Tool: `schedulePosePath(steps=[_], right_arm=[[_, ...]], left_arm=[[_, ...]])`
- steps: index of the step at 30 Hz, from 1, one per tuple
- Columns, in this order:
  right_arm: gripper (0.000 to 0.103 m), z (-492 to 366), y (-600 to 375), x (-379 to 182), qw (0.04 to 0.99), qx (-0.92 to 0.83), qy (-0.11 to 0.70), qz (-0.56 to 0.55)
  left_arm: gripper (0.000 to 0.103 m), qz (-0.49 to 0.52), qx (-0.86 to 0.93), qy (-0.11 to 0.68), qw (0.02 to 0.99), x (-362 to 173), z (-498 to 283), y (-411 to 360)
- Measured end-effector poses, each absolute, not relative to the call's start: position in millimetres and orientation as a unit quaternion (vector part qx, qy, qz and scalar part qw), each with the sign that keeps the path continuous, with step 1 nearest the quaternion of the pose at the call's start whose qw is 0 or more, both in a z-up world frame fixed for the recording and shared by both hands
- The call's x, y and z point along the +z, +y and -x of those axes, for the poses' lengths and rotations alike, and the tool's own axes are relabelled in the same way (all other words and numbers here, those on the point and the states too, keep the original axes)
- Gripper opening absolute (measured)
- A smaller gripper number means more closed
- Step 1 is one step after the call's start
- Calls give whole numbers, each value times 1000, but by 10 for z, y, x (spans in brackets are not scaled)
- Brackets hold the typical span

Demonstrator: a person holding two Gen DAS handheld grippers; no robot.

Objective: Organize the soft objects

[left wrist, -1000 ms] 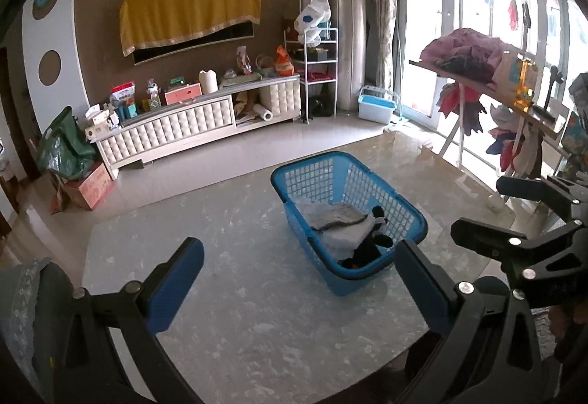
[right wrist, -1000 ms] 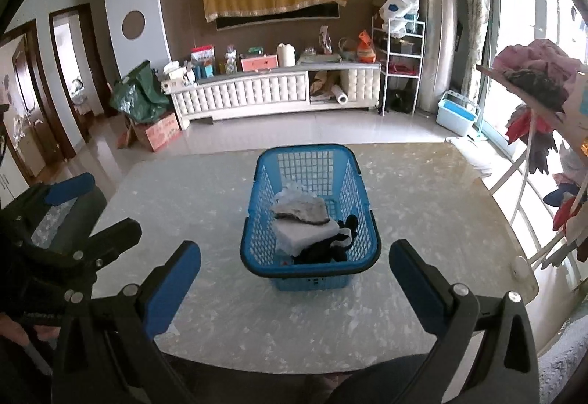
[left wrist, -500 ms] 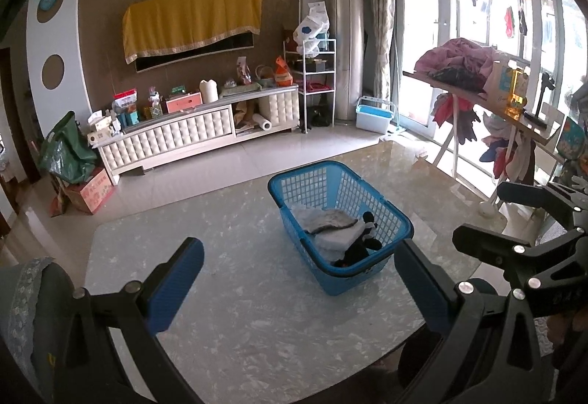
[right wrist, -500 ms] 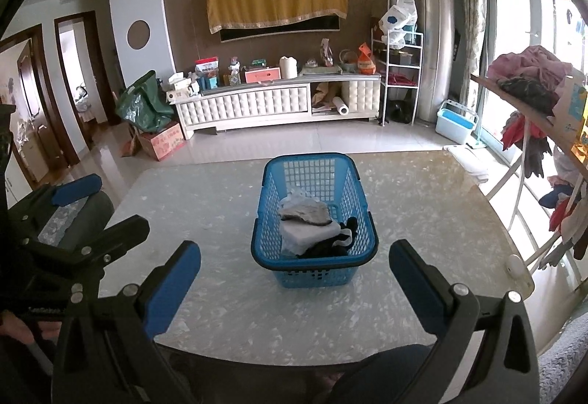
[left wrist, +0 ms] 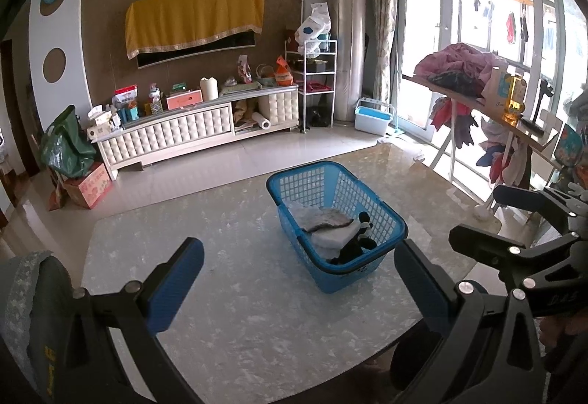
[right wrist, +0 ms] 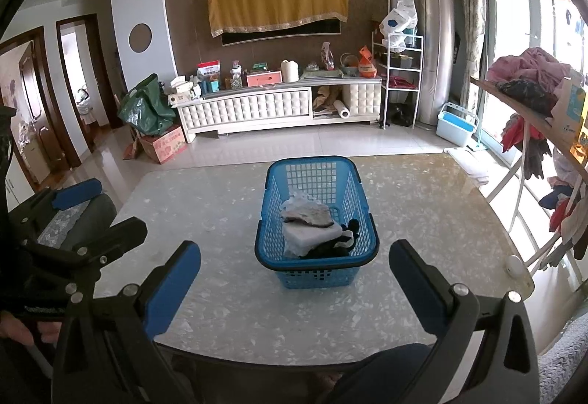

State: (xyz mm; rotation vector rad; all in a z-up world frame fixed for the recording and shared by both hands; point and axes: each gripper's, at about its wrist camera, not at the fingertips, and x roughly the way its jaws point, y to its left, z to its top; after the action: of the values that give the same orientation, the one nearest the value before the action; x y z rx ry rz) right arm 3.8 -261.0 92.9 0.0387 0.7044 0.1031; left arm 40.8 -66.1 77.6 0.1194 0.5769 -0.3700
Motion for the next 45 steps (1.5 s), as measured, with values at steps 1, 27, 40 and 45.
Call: schedulePosePath(steps=[1, 27, 40, 45], right_arm=[[103, -32, -2608, 930, 937, 51, 344, -19], [103, -13, -2591, 1000, 937, 54, 345, -13], [103, 11, -2605, 1019, 937, 53, 346, -12], [103, 18, -2605, 1023, 937, 54, 346, -13]], left_arm=[[103, -58, -183, 282, 940, 778, -406, -658], [103, -51, -179, 275, 943, 813, -338, -640], [103, -51, -177, 274, 944, 813, -337, -656], [103, -53, -176, 273, 944, 826, -324, -647]])
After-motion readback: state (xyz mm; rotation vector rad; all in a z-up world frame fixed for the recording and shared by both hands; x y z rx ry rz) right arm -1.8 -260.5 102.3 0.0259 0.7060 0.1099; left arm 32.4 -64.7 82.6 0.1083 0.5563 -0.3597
